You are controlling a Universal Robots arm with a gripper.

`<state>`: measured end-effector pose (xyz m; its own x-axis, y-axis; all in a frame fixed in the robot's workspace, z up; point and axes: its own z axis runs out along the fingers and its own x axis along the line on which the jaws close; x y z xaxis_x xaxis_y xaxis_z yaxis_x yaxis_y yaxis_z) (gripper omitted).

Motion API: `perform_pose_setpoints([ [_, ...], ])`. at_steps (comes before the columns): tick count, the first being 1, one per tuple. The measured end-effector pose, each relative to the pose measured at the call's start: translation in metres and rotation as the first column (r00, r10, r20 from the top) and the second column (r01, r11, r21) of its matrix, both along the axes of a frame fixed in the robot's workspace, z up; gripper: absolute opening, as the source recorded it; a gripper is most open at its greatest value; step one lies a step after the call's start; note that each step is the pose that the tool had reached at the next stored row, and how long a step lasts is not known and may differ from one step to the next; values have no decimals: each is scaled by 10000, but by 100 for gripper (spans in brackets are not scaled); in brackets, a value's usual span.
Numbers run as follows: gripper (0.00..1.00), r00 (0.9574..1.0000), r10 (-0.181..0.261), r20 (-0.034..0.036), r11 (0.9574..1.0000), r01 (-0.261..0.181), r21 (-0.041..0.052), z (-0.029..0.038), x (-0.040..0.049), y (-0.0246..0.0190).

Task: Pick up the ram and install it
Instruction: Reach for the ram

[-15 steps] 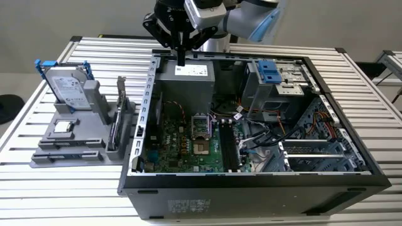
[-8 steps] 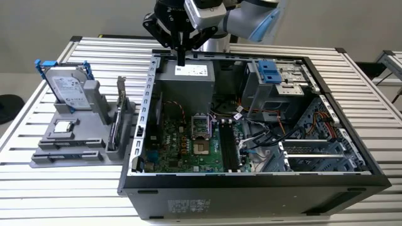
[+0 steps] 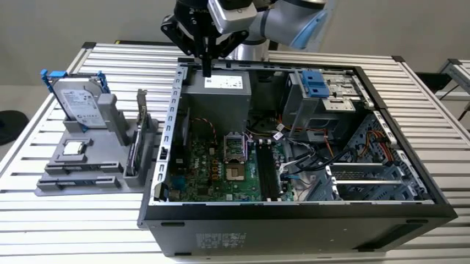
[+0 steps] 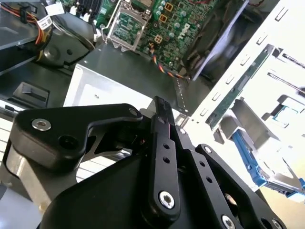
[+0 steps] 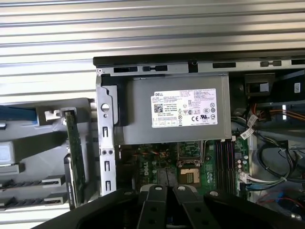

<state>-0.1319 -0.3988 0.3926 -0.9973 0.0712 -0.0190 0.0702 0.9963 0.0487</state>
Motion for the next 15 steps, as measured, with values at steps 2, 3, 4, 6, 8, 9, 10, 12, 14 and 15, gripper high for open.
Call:
perform_pose_setpoints([
  [2,0,10000,0,0,10000,0,0,0,-53,0],
  [3,0,10000,0,1,10000,0,1,0,-78,0],
  [4,0,10000,1,0,10000,-1,1,0,-94,0],
  [6,0,10000,1,0,10000,-1,0,0,-121,-1],
  [8,0,10000,0,1,10000,0,1,-1,-137,0],
  [9,0,10000,0,1,10000,0,1,-1,-144,0],
  [10,0,10000,0,-1,10000,0,0,0,-154,-1],
  [12,0,10000,0,0,10000,0,0,-1,-171,0],
  [14,0,10000,0,-1,10000,0,-1,-1,-187,-1],
  [15,0,10000,0,0,10000,0,0,-2,-198,-1],
])
